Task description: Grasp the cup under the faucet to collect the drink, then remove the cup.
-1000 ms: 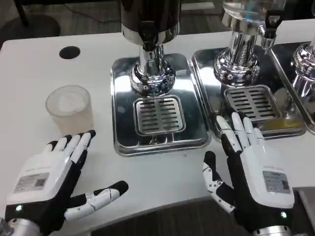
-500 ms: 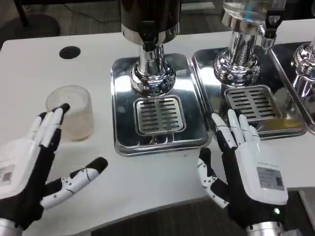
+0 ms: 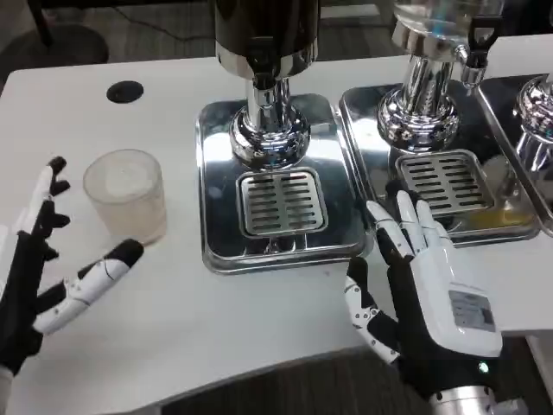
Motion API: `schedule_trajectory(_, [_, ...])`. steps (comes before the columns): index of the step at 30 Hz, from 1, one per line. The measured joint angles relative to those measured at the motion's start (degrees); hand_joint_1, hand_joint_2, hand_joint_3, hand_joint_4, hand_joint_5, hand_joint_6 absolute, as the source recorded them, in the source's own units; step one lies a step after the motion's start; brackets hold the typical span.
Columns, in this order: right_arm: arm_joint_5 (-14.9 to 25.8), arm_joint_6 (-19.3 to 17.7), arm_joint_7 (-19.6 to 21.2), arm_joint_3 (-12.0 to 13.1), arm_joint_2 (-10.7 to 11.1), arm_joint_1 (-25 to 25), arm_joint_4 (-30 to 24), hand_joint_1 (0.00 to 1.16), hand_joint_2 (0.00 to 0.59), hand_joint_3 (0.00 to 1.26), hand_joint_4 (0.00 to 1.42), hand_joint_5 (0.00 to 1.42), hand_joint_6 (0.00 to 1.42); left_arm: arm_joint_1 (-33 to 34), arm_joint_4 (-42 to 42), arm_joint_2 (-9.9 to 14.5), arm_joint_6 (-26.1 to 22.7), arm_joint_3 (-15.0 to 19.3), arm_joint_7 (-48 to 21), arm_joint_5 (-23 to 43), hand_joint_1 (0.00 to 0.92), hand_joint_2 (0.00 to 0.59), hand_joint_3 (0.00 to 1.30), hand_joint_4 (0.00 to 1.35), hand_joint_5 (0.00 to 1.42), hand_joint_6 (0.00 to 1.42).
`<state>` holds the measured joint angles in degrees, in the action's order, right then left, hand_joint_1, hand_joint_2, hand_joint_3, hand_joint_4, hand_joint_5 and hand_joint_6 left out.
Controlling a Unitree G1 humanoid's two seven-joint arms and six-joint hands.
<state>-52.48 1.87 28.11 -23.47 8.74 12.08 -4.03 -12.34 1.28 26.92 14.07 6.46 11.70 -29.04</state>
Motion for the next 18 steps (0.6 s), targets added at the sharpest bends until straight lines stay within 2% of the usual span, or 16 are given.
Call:
schedule_trajectory(5, [0.16, 0.01, -0.14, 0.06, -0.02, 0.01, 0.00, 0.50, 0.586, 0.21, 0.00, 0.00, 0.08, 5.57, 5.85, 0.32, 0.07, 0.08, -1.25, 2.40, 0.102, 0.054, 0.04, 0.18, 0.40, 0.60])
schedule_trajectory(8, [0.21, 0.07, -0.17, 0.09, -0.20, 0.02, 0.00, 0.50, 0.586, 0.22, 0.00, 0.00, 0.09, 8.40, 9.59, 0.56, 0.29, -0.05, -1.26, 3.37, 0.108, 0.050, 0.04, 0.14, 0.34, 0.51])
schedule_trajectory(12, [0.51, 0.18, -0.32, 0.25, -0.32, 0.03, 0.00, 0.50, 0.586, 0.22, 0.00, 0.00, 0.09, 11.32, 13.94, 1.30, 0.45, -0.49, -1.29, 3.88, 0.053, 0.036, 0.05, 0.08, 0.22, 0.34])
schedule_trajectory(18, [0.73, 0.36, -0.62, 0.35, -0.41, 0.08, 0.00, 0.50, 0.586, 0.23, 0.02, 0.00, 0.09, 16.07, 20.72, 2.17, 0.43, -1.18, -1.63, 3.94, 0.038, 0.036, 0.05, 0.06, 0.18, 0.29])
